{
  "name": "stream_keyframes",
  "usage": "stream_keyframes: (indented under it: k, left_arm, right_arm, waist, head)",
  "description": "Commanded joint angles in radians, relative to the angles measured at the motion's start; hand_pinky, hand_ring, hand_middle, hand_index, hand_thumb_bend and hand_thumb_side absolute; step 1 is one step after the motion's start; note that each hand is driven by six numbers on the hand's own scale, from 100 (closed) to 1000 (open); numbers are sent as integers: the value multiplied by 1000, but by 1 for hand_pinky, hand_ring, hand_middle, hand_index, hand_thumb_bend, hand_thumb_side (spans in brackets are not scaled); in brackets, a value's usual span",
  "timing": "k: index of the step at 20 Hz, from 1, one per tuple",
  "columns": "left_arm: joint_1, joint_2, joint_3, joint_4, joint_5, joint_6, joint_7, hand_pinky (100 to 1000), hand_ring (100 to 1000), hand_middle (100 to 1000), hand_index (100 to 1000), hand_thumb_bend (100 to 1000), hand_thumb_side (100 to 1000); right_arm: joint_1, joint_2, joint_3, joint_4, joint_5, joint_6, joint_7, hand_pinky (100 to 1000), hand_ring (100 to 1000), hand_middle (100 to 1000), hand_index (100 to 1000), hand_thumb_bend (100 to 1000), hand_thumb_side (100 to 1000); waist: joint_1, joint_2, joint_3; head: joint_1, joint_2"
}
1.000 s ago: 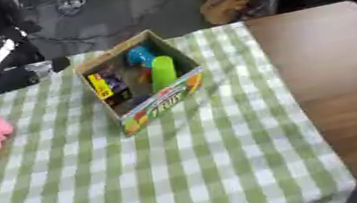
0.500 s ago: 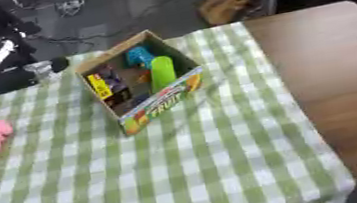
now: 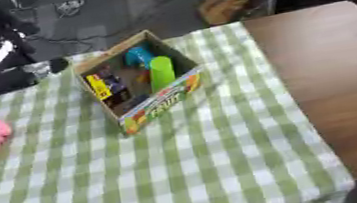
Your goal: Pick up objects on the table and place them in the box.
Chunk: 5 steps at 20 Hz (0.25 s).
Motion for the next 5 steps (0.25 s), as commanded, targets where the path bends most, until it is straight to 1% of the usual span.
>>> stream_keyframes:
  k: [1,3,4,5]
  left_arm:
    - [-4,31,21,-41,22,3,26,715,786,852,849,807,811]
    - [9,32,28,-61,37,5,42,705,779,848,846,805,804]
    - [17,35,32,-70,44,7,51,675,757,838,841,807,791]
    - [30,31,46,-83,52,4,63,669,755,837,841,808,789]
  right_arm:
    - [-12,-21,-11,-12,2,-1,-3,599,757,808,823,100,730]
    - [-12,-22,-11,-12,2,-1,-4,599,757,808,823,100,730]
    - [-12,-22,-12,-12,2,-1,-4,599,757,807,823,100,729]
    - [-11,-21,-13,-12,2,0,-5,599,756,808,822,100,729]
  waist:
    - [-8,-11,2]
    - [-8,-11,2]
    - [-8,-10,3]
    - [-8,-10,4]
  head:
    - [-2,-1]
    - [-4,-1]
    - [-5,-1]
    - [-7,-1]
